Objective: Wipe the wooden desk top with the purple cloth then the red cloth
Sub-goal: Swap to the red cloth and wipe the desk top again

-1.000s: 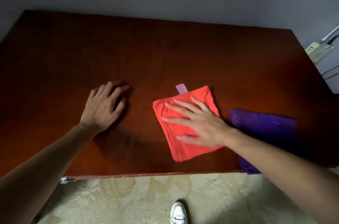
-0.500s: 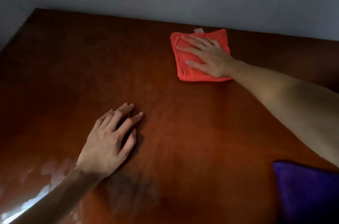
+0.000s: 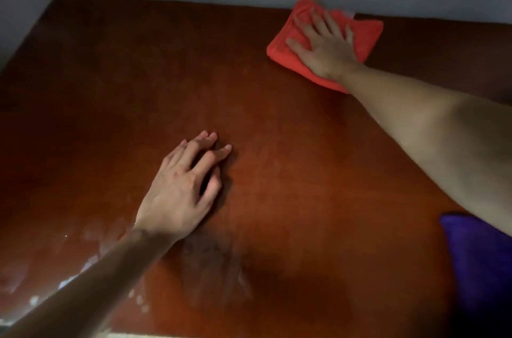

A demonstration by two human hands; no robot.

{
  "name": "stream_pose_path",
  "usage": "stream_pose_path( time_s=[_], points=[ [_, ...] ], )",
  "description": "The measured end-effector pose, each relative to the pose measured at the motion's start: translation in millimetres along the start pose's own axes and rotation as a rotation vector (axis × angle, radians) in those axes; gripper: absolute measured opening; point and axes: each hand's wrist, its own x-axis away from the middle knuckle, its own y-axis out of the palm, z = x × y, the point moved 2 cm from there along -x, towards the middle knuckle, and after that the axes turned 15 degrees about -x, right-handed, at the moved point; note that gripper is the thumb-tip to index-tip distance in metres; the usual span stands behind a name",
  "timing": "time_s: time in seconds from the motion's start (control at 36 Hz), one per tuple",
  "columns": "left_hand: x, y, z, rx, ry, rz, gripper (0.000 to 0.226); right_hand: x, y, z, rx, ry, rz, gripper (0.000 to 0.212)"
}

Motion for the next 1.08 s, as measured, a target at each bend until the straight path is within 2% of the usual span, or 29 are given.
stream_pose_path(
  time_s=[0.17,0.25,0.39,0.5,0.58,0.75,0.89,1.08],
  points=[
    [1,1,-2,0.044,0.017,0.038,0.046,92,23,-34,0.029,-0.063,-0.006,0.068],
    [2,0,-3,0.080,0.006,0.057,0.044,152,35,-53,0.033,-0.101,0.006,0.076],
    [16,-13,-7,0.004,-0.059,0.186,0.032,255,56,-88,0.052,-0.120,-0.029,0.076],
    [37,-23,-32,-0.113,-0.014,0.127,0.037,338,75,-117,0.072,-0.260,-0.050,0.072],
    [49,-32,-60,-0.158,-0.056,0.052,0.045,366,81,-126,0.099,-0.356,-0.086,0.071],
    [46,-41,-92,-0.218,0.005,-0.052,0.053,344,71,-121,0.125,-0.494,-0.227,0.069],
    [42,-31,-97,-0.177,0.027,-0.081,0.054,278,58,-110,0.139,-0.644,-0.327,0.065],
    [40,-26,-103,-0.119,0.044,-0.084,0.051,149,47,-89,0.193,-0.576,-0.300,0.065]
  ],
)
